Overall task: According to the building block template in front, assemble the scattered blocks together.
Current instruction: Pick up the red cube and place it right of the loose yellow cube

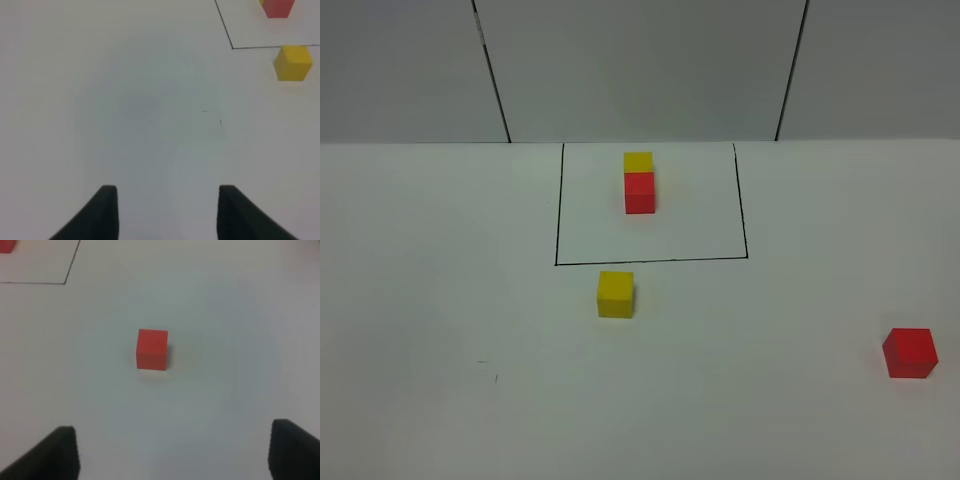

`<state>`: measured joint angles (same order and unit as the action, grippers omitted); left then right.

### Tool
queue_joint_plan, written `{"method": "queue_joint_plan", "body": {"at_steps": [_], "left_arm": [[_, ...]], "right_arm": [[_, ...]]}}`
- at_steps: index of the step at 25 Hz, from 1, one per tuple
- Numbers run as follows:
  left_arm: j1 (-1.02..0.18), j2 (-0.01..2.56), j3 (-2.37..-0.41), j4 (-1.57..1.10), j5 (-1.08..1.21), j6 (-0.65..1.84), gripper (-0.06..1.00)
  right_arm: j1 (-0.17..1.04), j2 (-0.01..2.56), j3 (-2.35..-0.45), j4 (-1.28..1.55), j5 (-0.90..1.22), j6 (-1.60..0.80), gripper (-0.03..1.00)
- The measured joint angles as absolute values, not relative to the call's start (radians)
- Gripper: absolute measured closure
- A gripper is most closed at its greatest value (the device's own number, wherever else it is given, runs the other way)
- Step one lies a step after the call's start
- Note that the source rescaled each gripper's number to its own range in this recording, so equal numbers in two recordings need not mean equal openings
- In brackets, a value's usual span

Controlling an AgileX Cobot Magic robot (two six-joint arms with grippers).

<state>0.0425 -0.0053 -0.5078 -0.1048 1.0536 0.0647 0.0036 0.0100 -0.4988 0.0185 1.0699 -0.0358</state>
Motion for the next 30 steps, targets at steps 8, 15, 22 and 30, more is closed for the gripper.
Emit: {"method": "queue_joint_plan", "body": {"at_steps": [8,15,22,30], "left_arm": [[0.043,-0.005,-0.508,-0.105,1.054,0.064,0.92],[0.043,-0.005,-0.508,-0.105,1.054,0.064,0.92],[0.043,-0.005,-0.508,-0.105,1.054,0.064,0.92],[0.043,-0.005,-0.508,-0.105,1.054,0.064,0.92]], "right_arm": [[0.004,0.01,-0.499,0.021,1.07,-0.036,0.37],[0.004,0.01,-0.499,0.023,1.07,-0.036,0.37],[0.004,0.01,-0.499,0.024,1.07,-0.036,0.37],[0.004,0.01,-0.499,0.023,1.07,-0.037,0.37]]}}
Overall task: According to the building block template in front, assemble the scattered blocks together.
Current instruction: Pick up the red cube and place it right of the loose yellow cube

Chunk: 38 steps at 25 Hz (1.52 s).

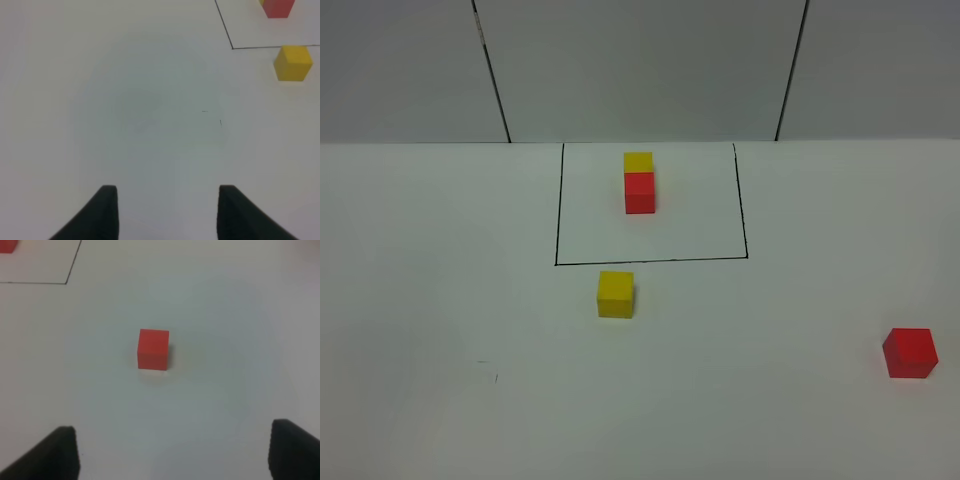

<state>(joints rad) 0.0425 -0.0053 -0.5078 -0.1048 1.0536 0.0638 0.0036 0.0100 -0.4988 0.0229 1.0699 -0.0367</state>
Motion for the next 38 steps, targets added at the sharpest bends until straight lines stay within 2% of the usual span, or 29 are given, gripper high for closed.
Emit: {"method": "queue_joint_plan", "body": {"at_steps": [4,9,12,26,32,38], "left_arm": [[0.043,-0.005,-0.508,-0.105,1.054,0.064,0.92],[0.043,-0.005,-0.508,-0.105,1.052,0.064,0.92],[0.043,-0.005,-0.508,-0.105,1.052,0.064,0.92],[0.043,-0.005,-0.508,-0.105,1.051,0.064,0.92],[0.043,-0.005,-0.508,-0.104,1.051,0.064,0.92],[0.043,-0.005,-0.508,-0.104,1.051,0.064,0.92]], "right_arm": [[0.004,0.051,-0.512,0.049,1.081,-0.031,0.35],[0.004,0.267,-0.567,0.115,1.105,0.0,0.18],[0.004,0.435,-0.582,0.14,1.088,0.015,0.13],[0.004,1.242,-0.732,0.156,0.788,0.012,0.16],[0.005,1.465,-0.815,0.147,0.735,0.012,0.17],[0.082,1.582,-0.892,0.098,0.715,0.013,0.18]]}}
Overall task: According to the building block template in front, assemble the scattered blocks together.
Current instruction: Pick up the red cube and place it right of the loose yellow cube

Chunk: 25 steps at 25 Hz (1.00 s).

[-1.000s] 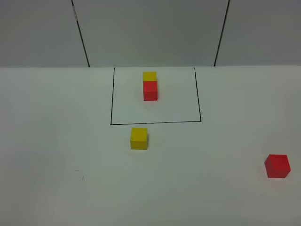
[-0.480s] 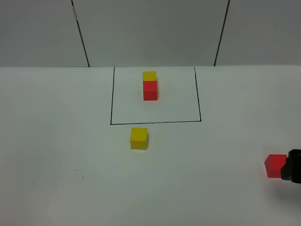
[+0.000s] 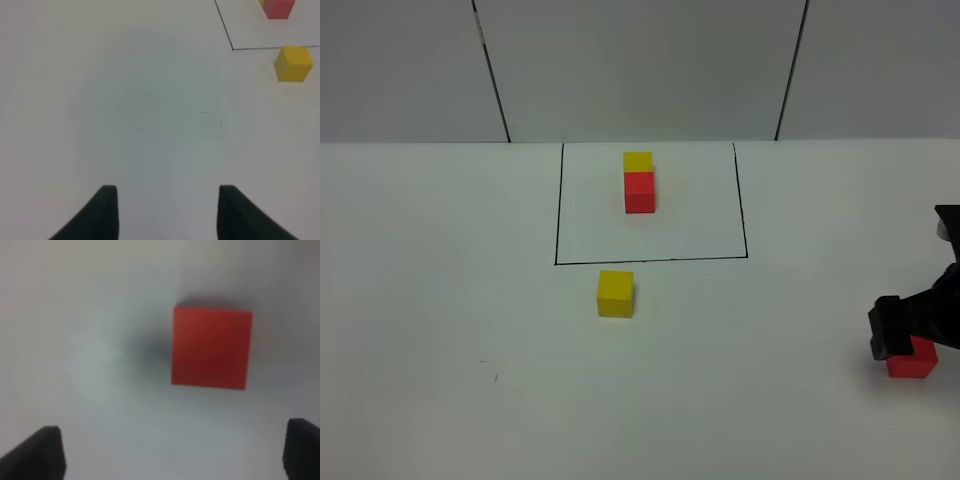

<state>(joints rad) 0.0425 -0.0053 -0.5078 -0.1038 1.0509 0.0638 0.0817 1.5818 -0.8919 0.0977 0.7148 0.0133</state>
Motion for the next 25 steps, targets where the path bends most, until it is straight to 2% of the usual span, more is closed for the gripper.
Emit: {"method": "queue_joint_plan", "body": {"at_steps": [15,25], "left_arm": [[0.043,-0.005,-0.507,-0.104,1.05,0.064,0.92],[0.043,-0.005,-0.507,-0.104,1.05,0.064,0.92]], "right_arm": [[0.093,1.782,-0.948,0.022,0.644,0.094,0.19],[0.074,1.856,-0.949,0.024,0.597,0.094,0.27]]}}
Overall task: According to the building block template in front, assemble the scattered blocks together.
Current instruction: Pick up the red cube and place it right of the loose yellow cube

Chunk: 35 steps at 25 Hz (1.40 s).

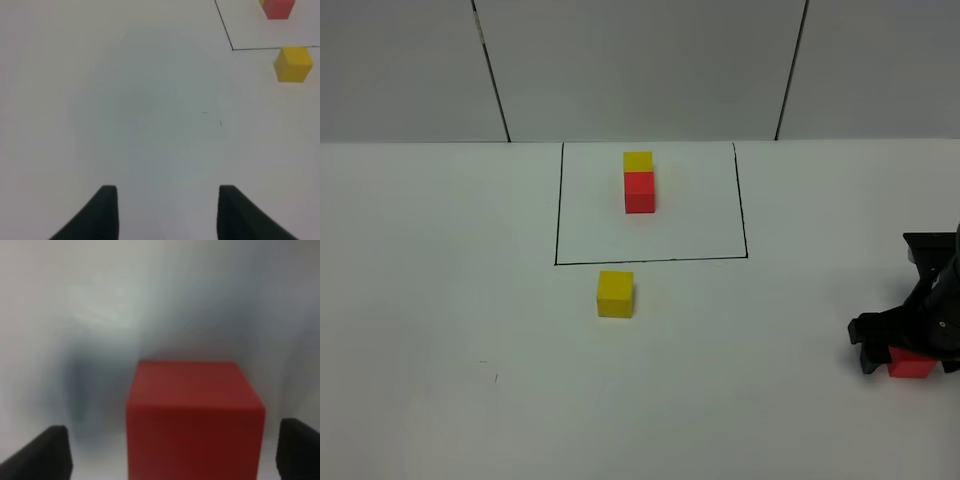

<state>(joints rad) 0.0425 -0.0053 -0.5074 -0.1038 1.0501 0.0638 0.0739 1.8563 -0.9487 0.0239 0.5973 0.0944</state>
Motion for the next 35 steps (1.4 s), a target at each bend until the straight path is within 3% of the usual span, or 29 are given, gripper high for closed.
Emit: {"method": "queue_joint_plan", "body": {"at_steps": [4,8,11,13,22,30,35], "left_arm": [[0.043,-0.005,-0.507,-0.104,1.05,0.064,0.92],[0.043,-0.005,-0.507,-0.104,1.05,0.064,0.92],[0.043,-0.005,-0.507,-0.104,1.05,0.064,0.92],[0.043,-0.005,-0.507,-0.104,1.05,0.064,0.92],[0.043,-0.005,-0.507,-0.104,1.05,0.064,0.92],[0.043,-0.005,-0.507,-0.104,1.05,0.064,0.92],[0.043,-0.005,-0.507,-0.104,1.05,0.064,0.92]], "right_arm": [[0.074,1.856,-0.949,0.024,0.589,0.094,0.34],[0.074,1.856,-0.949,0.025,0.589,0.095,0.51],[0.074,1.856,-0.949,0.026,0.59,0.096,0.75],[0.074,1.856,-0.949,0.026,0.597,0.096,0.97],[0.109,1.854,-1.06,0.015,0.718,0.029,0.96],[0.379,1.844,-1.4,-0.02,1.022,-0.651,0.96],[0.506,1.937,-1.616,-0.081,1.189,-0.771,0.96]]}}
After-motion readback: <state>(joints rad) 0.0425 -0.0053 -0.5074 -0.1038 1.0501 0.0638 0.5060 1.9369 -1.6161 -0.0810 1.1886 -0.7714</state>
